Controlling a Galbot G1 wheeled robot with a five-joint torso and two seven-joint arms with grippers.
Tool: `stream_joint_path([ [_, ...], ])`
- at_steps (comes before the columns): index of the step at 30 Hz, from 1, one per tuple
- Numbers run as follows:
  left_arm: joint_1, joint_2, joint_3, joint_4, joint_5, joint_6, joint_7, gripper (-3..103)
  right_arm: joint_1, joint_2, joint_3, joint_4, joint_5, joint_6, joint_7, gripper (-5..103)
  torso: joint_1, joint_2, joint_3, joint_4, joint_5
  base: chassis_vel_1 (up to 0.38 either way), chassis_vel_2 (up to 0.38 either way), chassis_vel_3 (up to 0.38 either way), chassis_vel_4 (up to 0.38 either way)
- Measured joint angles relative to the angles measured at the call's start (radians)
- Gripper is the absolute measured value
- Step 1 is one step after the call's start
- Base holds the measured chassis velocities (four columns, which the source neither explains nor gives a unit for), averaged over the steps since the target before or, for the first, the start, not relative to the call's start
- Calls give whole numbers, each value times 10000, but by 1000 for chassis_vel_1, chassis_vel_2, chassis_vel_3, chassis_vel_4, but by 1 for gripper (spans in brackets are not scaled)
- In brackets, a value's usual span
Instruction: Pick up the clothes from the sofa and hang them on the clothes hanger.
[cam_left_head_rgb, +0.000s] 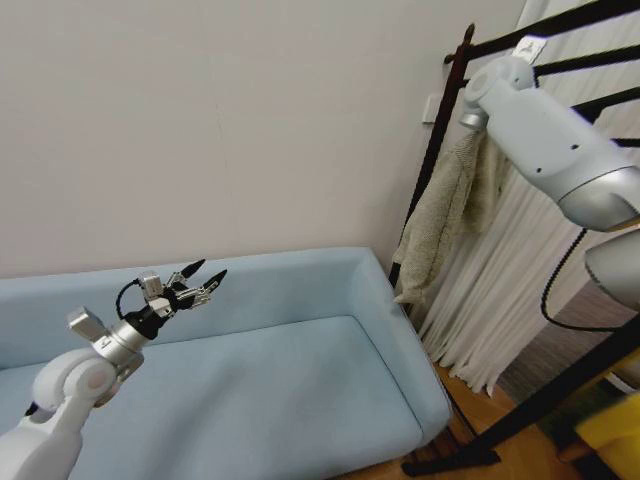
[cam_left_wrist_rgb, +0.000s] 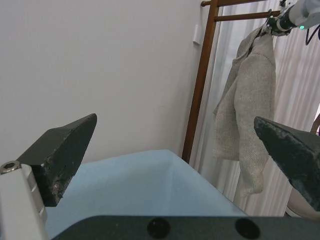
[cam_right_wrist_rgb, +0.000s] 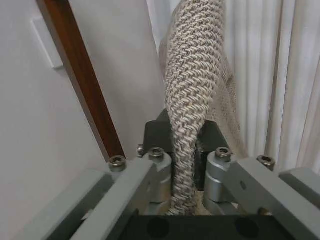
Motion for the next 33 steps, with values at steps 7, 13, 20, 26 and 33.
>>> stream_joint_path([
  [7,15,-46,-38,110,85,-5,285,100,-119,-22,9,255,-642,114,-240,33,2,0,2,3,-7,0,0,0,0],
  [13,-12,-145,-3,204,145,-5,317,100,-156,142,125,488,-1267,171,-348,56,2,0,1,-1,-6,0,0,0,0],
  [20,32,-456,-128,262,276,-12,52,100,-875,-453,617,2633,-2319,376,-593,83,2,0,1,6,-10,0,0,0,0],
  [26,33,-516,-146,142,406,-15,-117,100,-1718,-1205,1000,4528,-2854,399,-797,97,2,0,1,-5,-3,0,0,0,0],
  [33,432,-742,-282,-208,816,-224,-962,100,-3559,-3065,1564,8175,-2204,604,-2509,100,2,0,0,6,-7,0,0,0,0],
])
